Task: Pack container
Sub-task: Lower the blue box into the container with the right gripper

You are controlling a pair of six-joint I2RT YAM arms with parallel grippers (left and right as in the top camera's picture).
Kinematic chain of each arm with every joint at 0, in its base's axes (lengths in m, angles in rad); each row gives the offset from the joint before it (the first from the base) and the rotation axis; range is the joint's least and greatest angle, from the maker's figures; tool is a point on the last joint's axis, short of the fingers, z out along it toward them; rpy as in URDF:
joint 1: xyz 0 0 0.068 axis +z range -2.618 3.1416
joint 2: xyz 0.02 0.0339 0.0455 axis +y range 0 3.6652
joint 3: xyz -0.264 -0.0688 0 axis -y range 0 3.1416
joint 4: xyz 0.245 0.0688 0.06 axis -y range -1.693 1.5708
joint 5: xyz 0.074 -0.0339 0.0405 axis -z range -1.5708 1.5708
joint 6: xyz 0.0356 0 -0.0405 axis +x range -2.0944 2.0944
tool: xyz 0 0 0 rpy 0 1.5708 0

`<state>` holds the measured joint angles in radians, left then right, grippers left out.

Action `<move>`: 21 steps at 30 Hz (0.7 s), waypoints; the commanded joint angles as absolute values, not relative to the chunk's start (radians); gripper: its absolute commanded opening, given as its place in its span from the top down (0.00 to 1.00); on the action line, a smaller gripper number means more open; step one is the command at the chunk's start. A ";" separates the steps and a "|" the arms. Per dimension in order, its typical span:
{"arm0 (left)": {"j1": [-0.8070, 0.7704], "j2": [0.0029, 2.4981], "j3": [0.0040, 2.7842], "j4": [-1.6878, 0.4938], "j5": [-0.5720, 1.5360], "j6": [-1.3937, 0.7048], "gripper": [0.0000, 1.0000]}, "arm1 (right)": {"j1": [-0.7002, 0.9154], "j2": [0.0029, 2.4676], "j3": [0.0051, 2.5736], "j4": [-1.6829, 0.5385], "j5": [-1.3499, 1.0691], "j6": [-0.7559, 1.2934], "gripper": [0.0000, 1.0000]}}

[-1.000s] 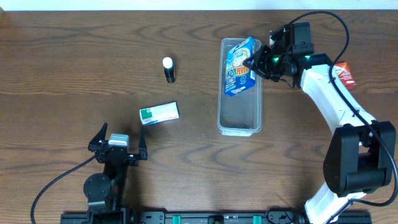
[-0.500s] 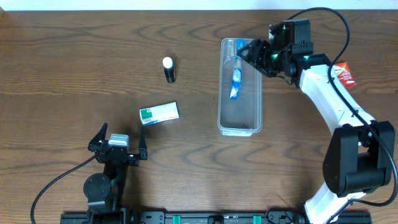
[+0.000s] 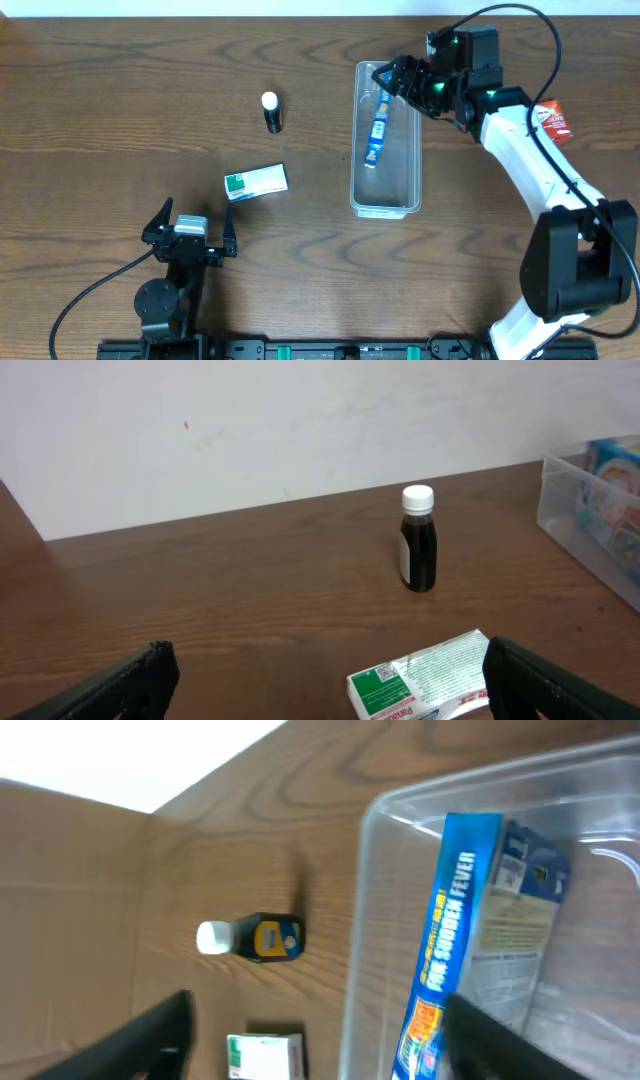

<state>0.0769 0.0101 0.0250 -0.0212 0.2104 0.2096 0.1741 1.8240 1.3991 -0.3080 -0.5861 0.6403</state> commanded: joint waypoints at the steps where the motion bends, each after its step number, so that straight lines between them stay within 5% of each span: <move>1: 0.080 0.005 0.004 -0.047 0.228 0.205 0.02 | 0.220 1.777 1.401 -0.304 -0.587 0.551 0.48; 4: 0.080 0.005 0.004 -0.047 0.228 0.205 0.02 | 0.258 1.779 1.401 -0.332 -0.499 0.499 0.83; 6: 0.080 0.005 0.004 -0.047 0.228 0.205 0.02 | 0.291 1.779 1.401 -0.356 -0.421 0.461 0.91; 21: 0.080 0.005 0.004 -0.047 0.228 0.205 0.02 | 0.388 1.838 1.401 -0.490 -0.089 0.448 0.99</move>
